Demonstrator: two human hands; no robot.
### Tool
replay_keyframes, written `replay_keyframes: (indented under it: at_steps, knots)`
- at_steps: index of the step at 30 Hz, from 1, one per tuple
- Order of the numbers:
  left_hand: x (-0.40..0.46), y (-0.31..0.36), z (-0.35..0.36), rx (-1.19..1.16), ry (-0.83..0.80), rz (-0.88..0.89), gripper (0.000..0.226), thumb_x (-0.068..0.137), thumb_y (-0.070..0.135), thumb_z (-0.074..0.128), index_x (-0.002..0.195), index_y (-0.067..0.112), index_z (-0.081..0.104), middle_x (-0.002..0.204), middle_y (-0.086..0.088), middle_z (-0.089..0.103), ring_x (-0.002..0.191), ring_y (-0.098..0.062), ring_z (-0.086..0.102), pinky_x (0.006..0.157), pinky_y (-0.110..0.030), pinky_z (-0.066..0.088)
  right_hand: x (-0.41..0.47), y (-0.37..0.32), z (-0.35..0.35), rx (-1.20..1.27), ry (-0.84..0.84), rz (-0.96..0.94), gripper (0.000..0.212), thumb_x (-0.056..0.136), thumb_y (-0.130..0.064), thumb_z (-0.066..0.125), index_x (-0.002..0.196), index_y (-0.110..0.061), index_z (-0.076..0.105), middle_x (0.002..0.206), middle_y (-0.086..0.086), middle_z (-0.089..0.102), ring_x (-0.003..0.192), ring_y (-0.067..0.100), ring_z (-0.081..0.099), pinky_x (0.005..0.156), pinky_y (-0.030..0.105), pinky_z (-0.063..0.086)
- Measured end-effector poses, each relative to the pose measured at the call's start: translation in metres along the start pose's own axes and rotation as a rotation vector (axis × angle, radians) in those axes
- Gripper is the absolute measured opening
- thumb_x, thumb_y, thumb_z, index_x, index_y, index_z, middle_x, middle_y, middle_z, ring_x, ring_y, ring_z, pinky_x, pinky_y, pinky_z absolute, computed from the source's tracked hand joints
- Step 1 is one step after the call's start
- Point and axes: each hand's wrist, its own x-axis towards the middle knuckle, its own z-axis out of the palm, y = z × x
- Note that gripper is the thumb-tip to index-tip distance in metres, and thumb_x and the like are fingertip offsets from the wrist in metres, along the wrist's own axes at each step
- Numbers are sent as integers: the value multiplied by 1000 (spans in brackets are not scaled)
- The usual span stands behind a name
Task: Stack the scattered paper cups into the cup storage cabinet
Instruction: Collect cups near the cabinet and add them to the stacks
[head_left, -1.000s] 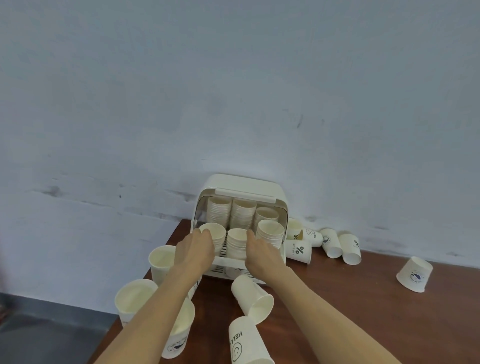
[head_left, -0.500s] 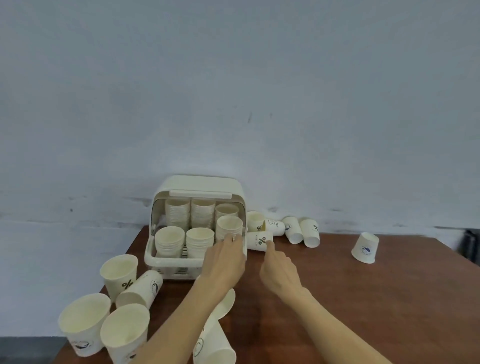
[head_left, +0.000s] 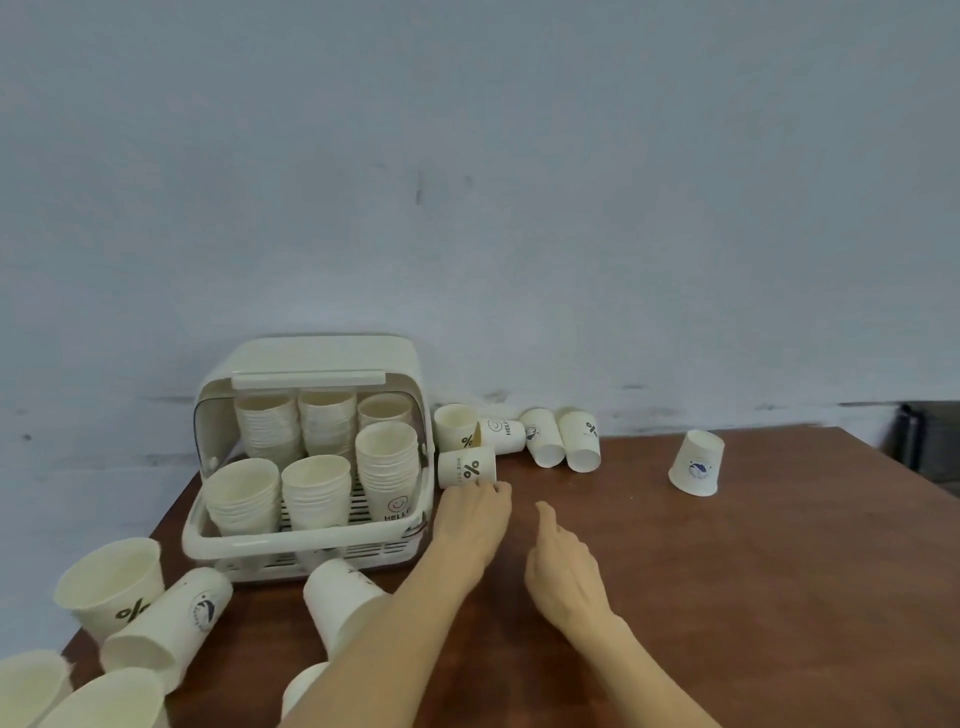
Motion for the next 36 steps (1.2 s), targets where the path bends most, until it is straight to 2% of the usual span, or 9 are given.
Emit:
replay_keyframes:
  at_steps: [7, 12, 15, 19, 23, 26, 29, 33, 36]
  knots:
    - [42, 7, 4, 75, -82, -29, 39, 88, 8, 57, 126, 8, 45, 116, -12, 59, 102, -26, 61, 68, -32, 42, 27, 8, 1, -49, 30, -50, 59, 91, -9, 38, 147, -14, 21, 116, 9, 60, 104, 34, 58, 81, 41, 42]
    - [52, 7, 6, 128, -136, -59, 34, 88, 0, 56, 121, 8, 59, 113, -9, 60, 101, -26, 62, 77, -34, 53, 58, 8, -9, -82, 70, -82, 47, 91, -7, 37, 137, -14, 31, 108, 10, 61, 96, 37, 59, 70, 39, 37]
    - [51, 5, 3, 54, -56, -47, 36, 87, -7, 52, 121, 4, 55, 117, -11, 57, 103, -26, 62, 79, -34, 49, 87, 3, -17, -93, 77, -111, 48, 88, -5, 36, 134, -15, 36, 106, 11, 60, 92, 37, 59, 64, 36, 37]
    - [39, -4, -11, -205, -61, -102, 39, 78, -9, 55, 112, 8, 57, 105, -8, 62, 96, -28, 63, 77, -35, 49, 128, -5, -26, -175, 26, -206, 46, 89, -6, 40, 134, -15, 40, 108, 12, 60, 96, 35, 57, 67, 38, 41]
    - [11, -15, -40, -268, -43, -84, 24, 85, -4, 55, 104, 10, 60, 101, -11, 58, 101, -31, 59, 69, -34, 38, 158, -22, -29, -273, -34, -282, 50, 86, -4, 45, 134, -18, 40, 108, 12, 60, 97, 34, 57, 67, 38, 41]
    - [-8, -27, -65, -245, 73, -101, 11, 90, 9, 51, 101, 11, 54, 102, -12, 59, 98, -32, 58, 66, -34, 34, 173, -34, -28, -306, -74, -320, 42, 84, -3, 44, 123, -17, 47, 101, 12, 62, 93, 34, 56, 67, 37, 41]
    - [-18, -38, -78, -289, 176, -112, 4, 93, 17, 45, 95, 14, 46, 101, -11, 60, 92, -33, 57, 63, -35, 31, 179, -46, -24, -301, -156, -302, 12, 90, -23, 45, 101, -22, 46, 98, 8, 61, 94, 32, 58, 64, 36, 38]
    - [-25, -51, -81, -331, 238, -153, 15, 94, 19, 44, 106, 13, 51, 103, -9, 60, 94, -31, 56, 65, -34, 31, 172, -67, -21, -332, -339, -243, 21, 96, -31, 44, 110, -16, 50, 108, 3, 58, 104, 25, 56, 88, 36, 43]
    - [-31, -61, -80, -374, 250, -180, 15, 95, 22, 41, 104, 14, 49, 102, -9, 60, 92, -31, 57, 64, -34, 30, 169, -84, -16, -444, -346, -89, 20, 97, -24, 47, 79, -16, 47, 100, -1, 56, 103, 17, 51, 93, 28, 38]
